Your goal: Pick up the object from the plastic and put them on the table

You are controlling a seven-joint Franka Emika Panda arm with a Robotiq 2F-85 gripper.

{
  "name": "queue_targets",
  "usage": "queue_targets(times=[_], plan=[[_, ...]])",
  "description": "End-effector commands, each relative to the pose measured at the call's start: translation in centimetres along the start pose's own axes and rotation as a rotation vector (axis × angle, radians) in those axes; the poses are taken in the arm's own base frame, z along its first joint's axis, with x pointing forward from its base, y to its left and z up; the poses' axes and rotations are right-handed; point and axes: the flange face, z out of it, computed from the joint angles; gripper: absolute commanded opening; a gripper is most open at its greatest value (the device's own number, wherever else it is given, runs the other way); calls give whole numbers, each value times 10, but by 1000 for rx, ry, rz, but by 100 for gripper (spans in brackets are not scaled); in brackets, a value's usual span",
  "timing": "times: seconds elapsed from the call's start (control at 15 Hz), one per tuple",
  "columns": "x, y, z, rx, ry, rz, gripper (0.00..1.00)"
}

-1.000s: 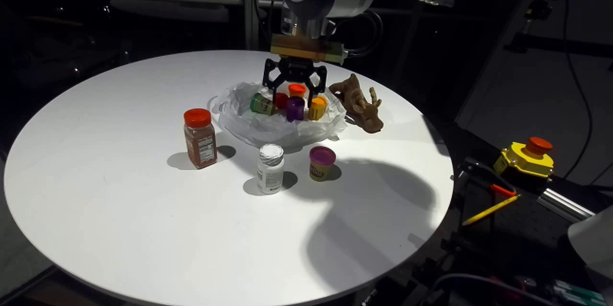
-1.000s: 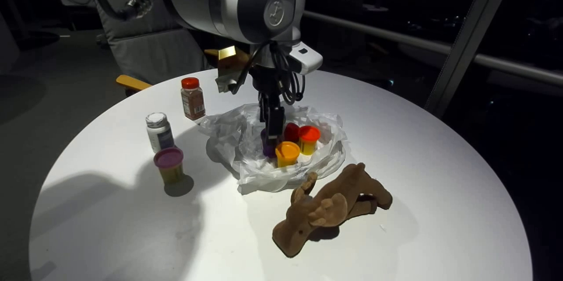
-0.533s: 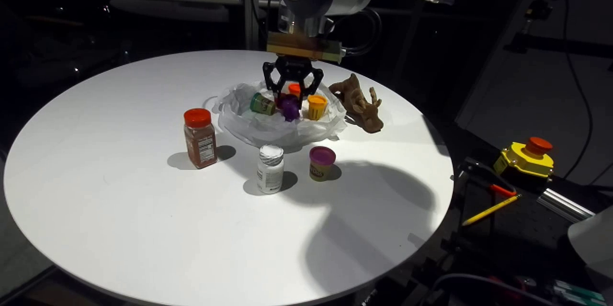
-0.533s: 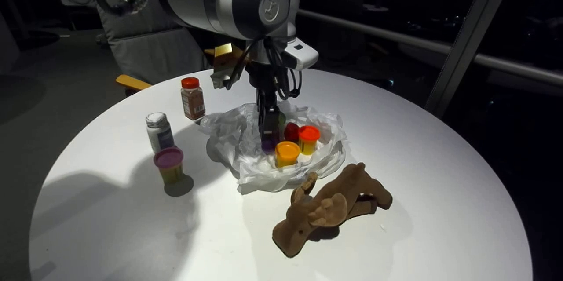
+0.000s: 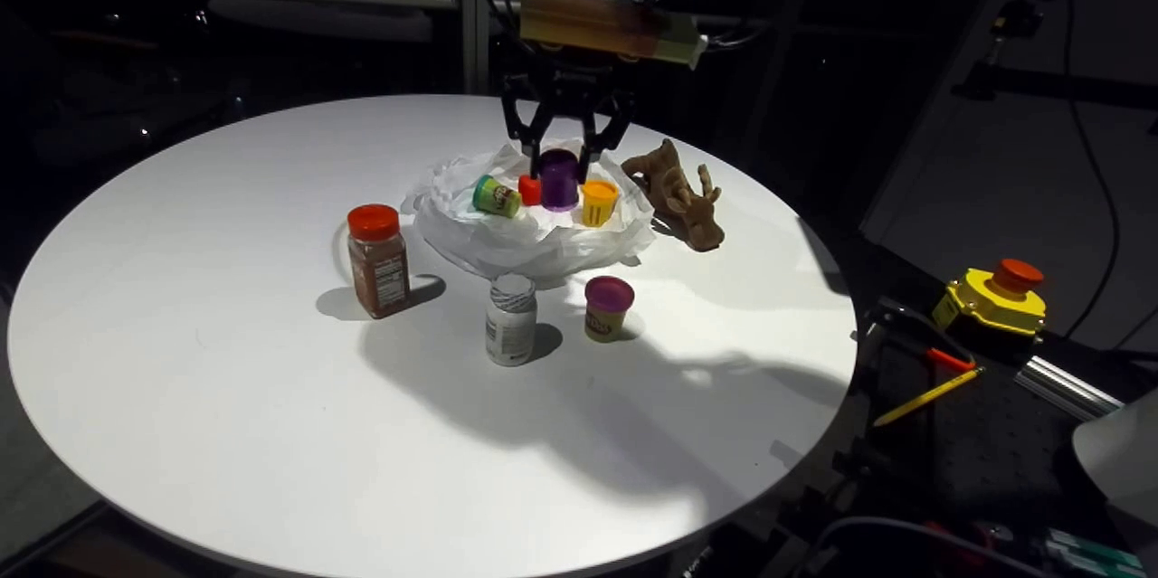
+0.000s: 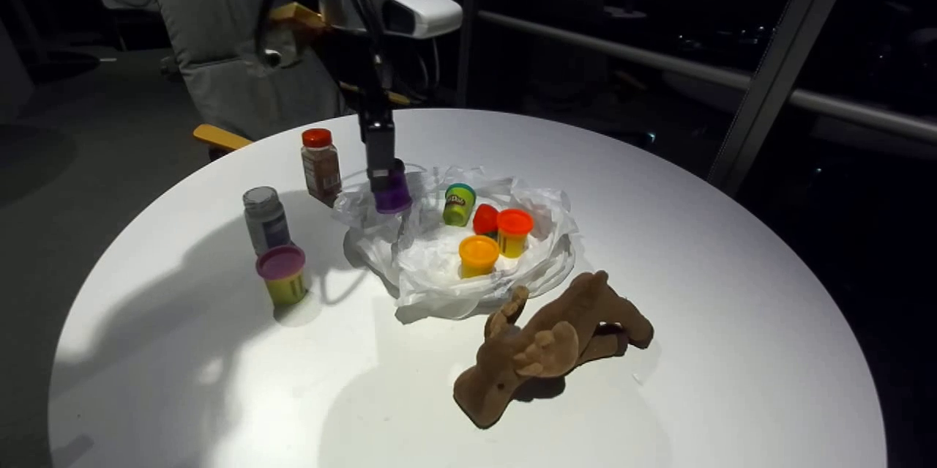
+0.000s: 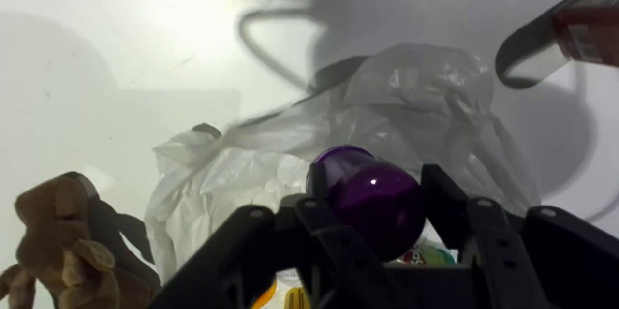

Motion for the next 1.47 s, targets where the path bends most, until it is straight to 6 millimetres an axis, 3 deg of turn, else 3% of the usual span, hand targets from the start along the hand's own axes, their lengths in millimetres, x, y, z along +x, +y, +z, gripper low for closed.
queue_targets(times=[0.0,0.2,0.47,0.87,1.2,1.27,1.4], plan=[[-63,40,-29,6,8,-25,27],[-82,75,-17,27,-14,-22,27],[-88,114,12,94,-69,2,27],[-79,129,47,164,-172,-9,27],[-64,137,80,125,-183,-16,27],[-64,137,84,119,-183,-17,77],[-65,135,79,110,-152,-34,84]])
